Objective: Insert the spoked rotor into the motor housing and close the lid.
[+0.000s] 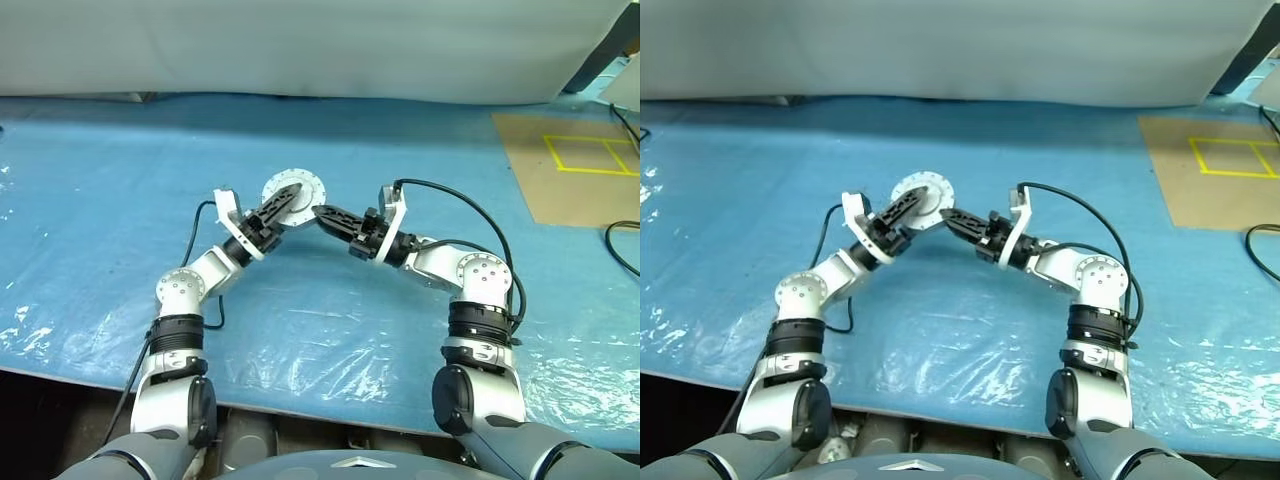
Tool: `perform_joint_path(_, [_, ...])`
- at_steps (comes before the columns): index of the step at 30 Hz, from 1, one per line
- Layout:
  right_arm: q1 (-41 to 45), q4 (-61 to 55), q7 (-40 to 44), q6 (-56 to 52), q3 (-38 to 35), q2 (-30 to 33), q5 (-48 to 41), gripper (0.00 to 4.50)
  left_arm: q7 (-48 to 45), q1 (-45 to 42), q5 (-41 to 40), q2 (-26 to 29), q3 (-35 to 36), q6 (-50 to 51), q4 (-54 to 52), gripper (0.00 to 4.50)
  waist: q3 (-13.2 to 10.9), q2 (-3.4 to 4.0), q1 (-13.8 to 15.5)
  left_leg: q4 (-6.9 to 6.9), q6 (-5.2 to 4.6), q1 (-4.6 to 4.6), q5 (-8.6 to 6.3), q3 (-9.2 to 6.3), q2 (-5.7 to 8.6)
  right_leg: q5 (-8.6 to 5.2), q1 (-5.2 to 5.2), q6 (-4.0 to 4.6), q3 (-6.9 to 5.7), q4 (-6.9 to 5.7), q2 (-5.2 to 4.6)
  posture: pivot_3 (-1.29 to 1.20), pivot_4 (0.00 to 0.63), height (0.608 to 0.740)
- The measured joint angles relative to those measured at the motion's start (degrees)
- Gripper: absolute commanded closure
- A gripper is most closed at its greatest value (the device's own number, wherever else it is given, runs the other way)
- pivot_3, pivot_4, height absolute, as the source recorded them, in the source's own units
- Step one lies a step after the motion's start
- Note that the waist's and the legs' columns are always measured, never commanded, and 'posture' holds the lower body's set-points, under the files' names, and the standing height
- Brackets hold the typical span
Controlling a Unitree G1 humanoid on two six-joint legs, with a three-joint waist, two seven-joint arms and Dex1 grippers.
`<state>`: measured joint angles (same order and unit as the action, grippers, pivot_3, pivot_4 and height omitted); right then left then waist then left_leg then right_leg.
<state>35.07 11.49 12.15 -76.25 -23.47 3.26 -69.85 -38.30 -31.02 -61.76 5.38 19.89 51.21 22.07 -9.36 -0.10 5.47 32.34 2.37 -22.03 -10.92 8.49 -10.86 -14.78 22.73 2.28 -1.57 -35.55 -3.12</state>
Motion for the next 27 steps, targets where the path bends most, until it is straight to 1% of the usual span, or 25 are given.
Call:
perform_joint_path(3, [0.0,0.0,-0.7,0.0,0.0,0.0,0.0,3.41,-0.7,0.0,1.3,-0.3,-0.1,-2.1,0.0,0.70,0.0,0.00,0.1,0.01,0.00,-0.01,0.00,0.00,0.02,0.00,-0.01,0.00,0.00,0.00,-0.03,0.00,0.150,0.740])
perform_joint_path(5, [-0.2,0.0,-1.1,0.1,0.0,0.0,0.0,3.41,-1.0,0.0,1.2,-0.6,0.0,-2.2,-0.1,1.28,0.0,0.00,0.1,0.02,0.00,-0.01,0.00,0.00,0.02,0.00,-0.01,0.00,0.00,-0.01,-0.03,0.00,0.150,0.740])
perform_joint_path(6, [-0.4,0.0,-1.2,0.1,0.0,0.1,0.0,3.41,-1.1,0.0,1.2,-0.8,0.0,-2.1,-0.1,1.67,0.0,0.00,0.1,0.02,0.00,-0.01,0.00,0.00,0.02,0.00,-0.01,0.00,0.00,-0.01,-0.03,0.00,0.150,0.740])
perform_joint_path(7, [-0.4,0.0,-1.1,0.1,-0.1,0.1,0.0,3.41,-1.0,0.0,1.0,-0.9,0.1,-1.9,0.0,1.86,0.0,0.00,0.1,0.02,0.00,-0.02,0.00,0.00,0.02,0.00,0.00,0.00,0.00,-0.01,-0.03,0.00,0.150,0.740])
perform_joint_path(12, [-0.4,0.0,-1.0,0.3,-0.1,0.0,-0.1,3.41,-1.3,-0.1,1.0,-2.1,0.6,-2.8,0.0,1.89,0.0,0.00,0.1,0.02,0.00,-0.01,0.00,0.00,0.02,0.00,-0.01,0.00,0.00,-0.01,-0.03,0.00,0.150,0.740])
perform_joint_path(18, [-0.9,-1.5,-0.7,1.1,0.9,0.3,0.1,3.41,-2.0,0.2,1.1,-2.0,0.1,-2.6,-0.6,1.89,0.0,0.00,0.1,0.01,0.00,-0.01,0.00,0.00,0.02,0.00,0.00,0.00,0.00,-0.01,-0.02,0.00,0.150,0.740])
perform_joint_path(24, [-1.5,-1.9,-0.5,2.9,1.9,0.4,0.8,3.41,-0.7,0.3,1.3,-2.0,0.2,-2.6,-0.9,1.89,0.0,0.00,0.1,0.03,0.00,-0.01,0.00,0.00,0.02,0.00,-0.01,0.00,0.00,-0.02,-0.03,0.00,0.150,0.740])
perform_joint_path(26, [-1.5,-1.9,-0.5,3.3,2.2,0.5,1.1,2.67,-0.5,0.3,1.4,-2.0,0.2,-2.7,-0.9,1.89,0.0,0.00,0.1,0.03,0.00,-0.01,0.00,0.00,0.02,0.00,-0.01,0.00,0.00,-0.02,-0.03,0.00,0.150,0.740])
perform_joint_path(27, [-1.5,-1.9,-0.7,3.4,2.3,0.5,1.6,2.38,-0.1,0.2,1.7,-2.0,0.1,-2.8,-1.1,1.89,0.0,0.00,0.1,0.03,0.00,-0.01,0.00,0.00,0.02,0.00,-0.01,0.00,0.00,-0.02,-0.03,0.00,0.150,0.740])
